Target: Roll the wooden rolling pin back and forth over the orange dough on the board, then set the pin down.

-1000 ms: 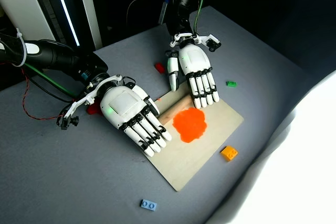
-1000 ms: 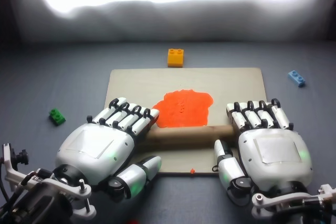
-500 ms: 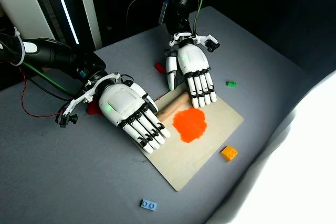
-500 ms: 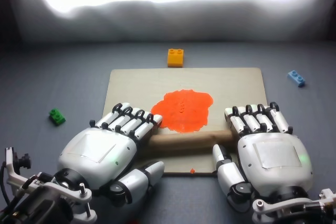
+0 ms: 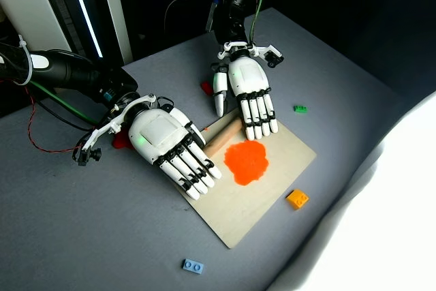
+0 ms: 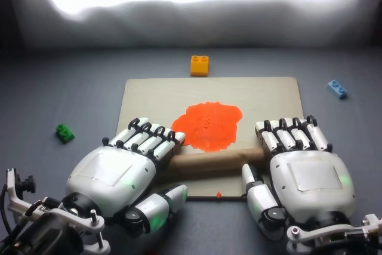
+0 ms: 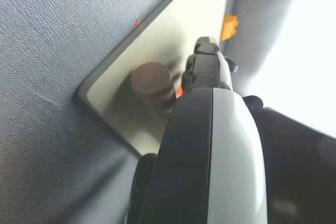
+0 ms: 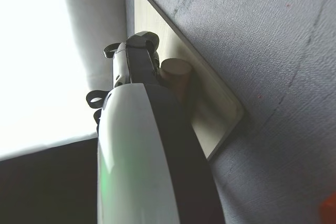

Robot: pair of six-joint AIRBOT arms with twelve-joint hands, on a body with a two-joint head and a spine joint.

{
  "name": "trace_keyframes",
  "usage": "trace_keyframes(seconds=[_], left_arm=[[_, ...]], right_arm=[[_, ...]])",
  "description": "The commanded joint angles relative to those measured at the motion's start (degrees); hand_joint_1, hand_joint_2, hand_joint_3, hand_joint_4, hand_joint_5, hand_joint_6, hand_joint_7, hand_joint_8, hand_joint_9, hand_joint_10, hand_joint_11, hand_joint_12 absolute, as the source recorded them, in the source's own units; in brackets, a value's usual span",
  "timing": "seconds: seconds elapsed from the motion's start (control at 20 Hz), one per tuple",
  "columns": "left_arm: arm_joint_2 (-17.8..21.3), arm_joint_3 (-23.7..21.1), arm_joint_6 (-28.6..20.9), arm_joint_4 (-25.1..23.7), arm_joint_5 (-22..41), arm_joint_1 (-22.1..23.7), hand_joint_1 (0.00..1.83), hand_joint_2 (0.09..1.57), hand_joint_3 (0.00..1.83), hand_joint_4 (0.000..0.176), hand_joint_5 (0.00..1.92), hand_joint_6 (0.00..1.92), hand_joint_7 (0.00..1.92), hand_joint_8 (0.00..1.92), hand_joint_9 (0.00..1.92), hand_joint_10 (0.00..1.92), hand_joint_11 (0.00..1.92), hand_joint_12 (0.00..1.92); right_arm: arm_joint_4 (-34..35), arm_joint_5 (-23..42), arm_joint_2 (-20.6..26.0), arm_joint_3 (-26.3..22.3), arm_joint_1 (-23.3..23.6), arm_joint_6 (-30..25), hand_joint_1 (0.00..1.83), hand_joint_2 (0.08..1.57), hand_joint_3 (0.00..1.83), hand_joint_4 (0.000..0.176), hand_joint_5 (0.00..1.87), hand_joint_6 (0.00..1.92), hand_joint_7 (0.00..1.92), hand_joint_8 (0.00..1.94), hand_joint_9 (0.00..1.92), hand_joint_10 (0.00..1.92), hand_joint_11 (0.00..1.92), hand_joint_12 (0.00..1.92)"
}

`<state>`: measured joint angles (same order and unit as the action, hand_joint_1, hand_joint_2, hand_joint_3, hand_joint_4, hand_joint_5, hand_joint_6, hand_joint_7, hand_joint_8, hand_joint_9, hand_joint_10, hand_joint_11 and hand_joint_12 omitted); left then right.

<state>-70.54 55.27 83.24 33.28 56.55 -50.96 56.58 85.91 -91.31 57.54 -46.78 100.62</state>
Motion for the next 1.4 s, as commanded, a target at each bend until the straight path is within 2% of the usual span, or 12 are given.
trace_keyframes(seconds=[0.0,0.25,0.3,0.6,0.8,0.9,1.05,1.25,1.3,1.35], left_arm=[[0.32,-0.04,-0.09,-2.57,5.66,0.05,0.00,1.50,0.00,0.000,0.15,0.01,0.15,0.01,0.09,0.01,0.00,0.00],[0.32,0.15,-0.24,-2.58,5.66,0.67,0.00,1.50,0.00,0.000,0.14,0.00,0.15,0.01,0.10,0.01,0.02,0.01],[0.34,0.23,-0.28,-2.58,5.66,0.95,0.00,1.51,0.00,0.000,0.14,0.00,0.15,0.00,0.10,0.01,0.01,0.01],[0.46,0.76,-0.29,-2.56,4.62,3.31,0.00,1.50,0.00,0.000,0.13,0.00,0.13,0.00,0.08,0.00,0.02,0.02],[1.18,0.90,-0.27,-2.56,2.83,5.37,0.00,1.48,0.00,0.000,0.15,0.01,0.15,0.01,0.11,0.01,0.03,0.03],[1.86,0.96,0.03,-2.55,1.08,6.85,0.00,1.49,0.00,0.000,0.16,0.01,0.16,0.01,0.12,0.01,0.04,0.04],[2.95,1.23,0.78,-2.42,-1.67,9.37,0.00,1.50,0.00,0.000,0.16,0.01,0.16,0.01,0.12,0.01,0.03,0.04],[4.62,1.77,2.64,-1.82,-7.44,13.56,0.00,1.49,0.00,0.000,0.14,0.00,0.15,0.00,0.11,0.01,0.03,0.05],[5.16,1.70,3.15,-1.82,-9.03,14.53,0.00,1.49,0.00,0.000,0.14,0.00,0.14,0.00,0.11,0.00,0.01,0.12],[6.15,1.42,4.44,-1.81,-12.13,16.11,0.00,1.49,0.00,0.000,0.13,0.00,0.12,0.00,0.10,0.00,0.00,0.11]], right_arm=[[-3.77,4.00,0.31,0.21,0.36,0.42,0.00,1.57,0.13,0.000,0.29,0.00,0.31,0.00,0.23,0.00,0.00,0.53],[-4.87,4.26,0.55,0.71,1.02,0.41,0.00,1.57,0.13,0.000,0.32,0.00,0.34,0.00,0.25,0.00,0.00,0.56],[-6.52,4.35,0.64,0.81,1.13,0.32,0.00,1.57,0.13,0.000,0.30,0.00,0.33,0.00,0.24,0.00,0.00,0.51],[-8.53,4.73,0.75,0.81,1.23,0.19,0.00,1.57,0.09,0.000,0.32,0.01,0.36,0.00,0.29,0.01,0.00,0.68],[-8.53,4.74,0.81,0.82,1.56,0.20,0.00,1.57,0.08,0.000,0.32,0.00,0.35,0.00,0.28,0.00,0.00,0.61],[-8.53,4.89,1.01,0.81,2.11,0.21,0.00,1.57,0.08,0.000,0.28,0.00,0.33,0.00,0.26,0.00,0.00,0.56],[-8.53,5.11,1.47,0.81,2.83,0.10,0.00,1.57,0.09,0.000,0.28,0.01,0.34,0.00,0.27,0.01,0.00,0.60],[-8.53,5.21,2.39,0.81,3.71,-0.25,0.00,1.56,0.03,0.000,0.28,0.00,0.32,0.00,0.25,0.00,0.00,0.58],[-8.53,5.24,2.69,0.81,4.12,-0.45,0.00,1.56,0.02,0.000,0.28,0.00,0.32,0.00,0.25,0.00,0.00,0.58],[-8.53,4.92,3.30,0.81,4.98,-1.13,0.00,1.56,0.02,0.000,0.30,0.01,0.33,0.00,0.26,0.00,0.00,0.58]])
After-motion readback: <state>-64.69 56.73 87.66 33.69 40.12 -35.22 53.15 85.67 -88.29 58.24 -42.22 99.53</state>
